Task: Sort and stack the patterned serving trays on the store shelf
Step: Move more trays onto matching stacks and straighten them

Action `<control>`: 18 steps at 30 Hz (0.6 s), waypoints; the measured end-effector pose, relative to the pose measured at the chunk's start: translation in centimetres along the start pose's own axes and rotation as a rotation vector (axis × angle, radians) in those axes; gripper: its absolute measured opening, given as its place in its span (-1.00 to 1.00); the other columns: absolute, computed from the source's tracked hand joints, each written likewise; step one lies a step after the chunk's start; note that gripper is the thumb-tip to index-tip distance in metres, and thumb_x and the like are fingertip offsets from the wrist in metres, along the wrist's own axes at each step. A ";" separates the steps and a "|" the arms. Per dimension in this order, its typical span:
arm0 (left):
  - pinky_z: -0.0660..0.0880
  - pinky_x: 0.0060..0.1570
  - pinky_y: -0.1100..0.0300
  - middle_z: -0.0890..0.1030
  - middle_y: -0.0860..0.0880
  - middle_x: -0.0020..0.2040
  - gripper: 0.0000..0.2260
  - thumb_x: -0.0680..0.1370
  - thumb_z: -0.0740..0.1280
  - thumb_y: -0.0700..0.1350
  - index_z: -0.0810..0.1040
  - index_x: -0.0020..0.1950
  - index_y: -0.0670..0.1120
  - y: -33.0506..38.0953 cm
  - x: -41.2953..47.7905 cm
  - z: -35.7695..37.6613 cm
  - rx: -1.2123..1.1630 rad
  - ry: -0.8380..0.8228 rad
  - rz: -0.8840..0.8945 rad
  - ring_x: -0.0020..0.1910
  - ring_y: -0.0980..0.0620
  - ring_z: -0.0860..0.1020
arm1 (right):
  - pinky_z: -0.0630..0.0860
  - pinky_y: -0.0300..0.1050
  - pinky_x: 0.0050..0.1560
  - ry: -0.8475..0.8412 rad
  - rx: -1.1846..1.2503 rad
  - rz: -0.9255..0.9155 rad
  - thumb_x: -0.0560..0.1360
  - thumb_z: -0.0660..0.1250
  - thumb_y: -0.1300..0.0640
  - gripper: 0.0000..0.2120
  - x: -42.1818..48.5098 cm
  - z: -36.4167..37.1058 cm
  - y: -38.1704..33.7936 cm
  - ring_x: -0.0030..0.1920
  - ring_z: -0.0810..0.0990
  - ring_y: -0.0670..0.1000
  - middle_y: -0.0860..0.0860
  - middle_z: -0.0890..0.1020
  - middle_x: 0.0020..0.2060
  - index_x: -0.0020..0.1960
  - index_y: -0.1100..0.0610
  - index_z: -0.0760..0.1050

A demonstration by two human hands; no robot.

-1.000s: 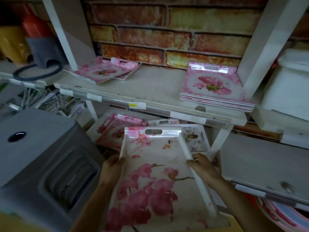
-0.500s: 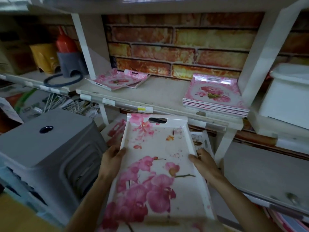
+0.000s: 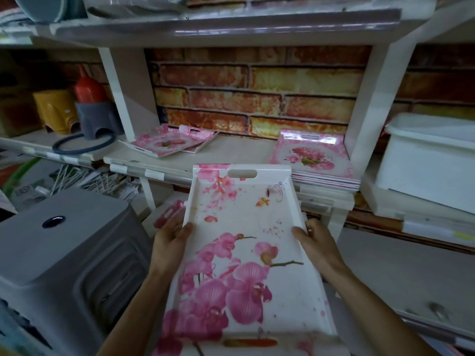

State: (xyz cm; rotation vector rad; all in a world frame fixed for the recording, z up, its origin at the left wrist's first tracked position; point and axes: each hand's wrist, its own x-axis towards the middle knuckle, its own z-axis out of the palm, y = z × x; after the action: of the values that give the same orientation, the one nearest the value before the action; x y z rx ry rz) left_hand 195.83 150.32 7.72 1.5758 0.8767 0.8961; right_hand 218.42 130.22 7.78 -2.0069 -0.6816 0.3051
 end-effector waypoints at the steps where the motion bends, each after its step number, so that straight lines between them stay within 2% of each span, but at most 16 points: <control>1: 0.58 -0.22 0.35 0.68 0.08 -0.08 -0.81 0.61 0.28 -0.14 0.60 0.18 -0.03 0.3 0.4 0.3 0.011 -0.006 0.012 -0.16 0.22 0.66 | 0.34 -0.18 -0.34 0.011 0.018 0.002 0.55 0.30 0.05 -0.77 0.4 -0.3 -0.1 -0.30 0.50 -0.03 0.01 0.48 -0.27 -0.19 0.12 0.33; 3: 0.56 -0.21 0.36 0.68 0.09 -0.11 -0.83 0.61 0.27 -0.15 0.62 0.13 -0.02 0.9 1.2 1.0 0.026 -0.016 0.045 -0.14 0.20 0.66 | 0.35 -0.19 -0.34 0.037 0.038 -0.003 0.55 0.31 0.05 -0.80 1.2 -0.9 -0.5 -0.26 0.54 -0.04 0.01 0.53 -0.22 -0.14 0.13 0.37; 7: 0.46 -0.36 0.48 0.64 0.07 -0.13 -0.85 0.61 0.25 -0.18 0.60 0.09 -0.06 2.7 3.8 2.7 0.008 -0.003 0.074 -0.25 0.29 0.62 | 0.39 -0.17 -0.31 0.088 0.068 -0.026 0.55 0.32 0.05 -0.82 3.2 -2.0 -1.3 -0.20 0.58 -0.03 0.01 0.58 -0.20 -0.09 0.15 0.40; 11: 0.45 -0.24 0.39 0.64 0.12 -0.07 -0.82 0.61 0.25 -0.15 0.59 0.16 -0.03 4.3 7.3 4.7 -0.012 -0.027 0.087 -0.07 0.17 0.60 | 0.45 -0.12 -0.27 0.150 0.106 -0.013 0.53 0.33 0.04 -0.82 6.0 -3.0 -1.7 -0.13 0.62 0.01 0.02 0.62 -0.15 -0.05 0.15 0.43; 14: 0.42 -0.34 0.53 0.62 0.12 -0.09 -0.81 0.61 0.25 -0.16 0.58 0.17 -0.02 5.2 10.3 6.7 0.003 -0.047 0.107 -0.17 0.30 0.55 | 0.47 -0.11 -0.23 0.196 0.130 0.015 0.52 0.34 0.05 -0.84 8.5 -3.6 -2.0 -0.11 0.63 0.00 -0.01 0.63 -0.13 -0.04 0.14 0.45; 18: 0.43 -0.25 0.36 0.63 0.09 -0.06 -0.81 0.60 0.26 -0.15 0.59 0.17 -0.02 5.9 14.7 9.3 -0.005 -0.084 0.088 -0.15 0.25 0.56 | 0.50 -0.10 -0.18 0.243 0.111 0.042 0.53 0.33 0.05 -0.86 11.5 -4.4 -2.5 -0.08 0.62 -0.03 -0.04 0.64 -0.11 0.00 0.12 0.49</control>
State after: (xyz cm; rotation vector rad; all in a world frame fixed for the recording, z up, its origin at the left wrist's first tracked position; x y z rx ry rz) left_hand 211.18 158.40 13.74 1.6463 0.7500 0.8861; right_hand 229.01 134.75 12.87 -1.9143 -0.4599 0.1176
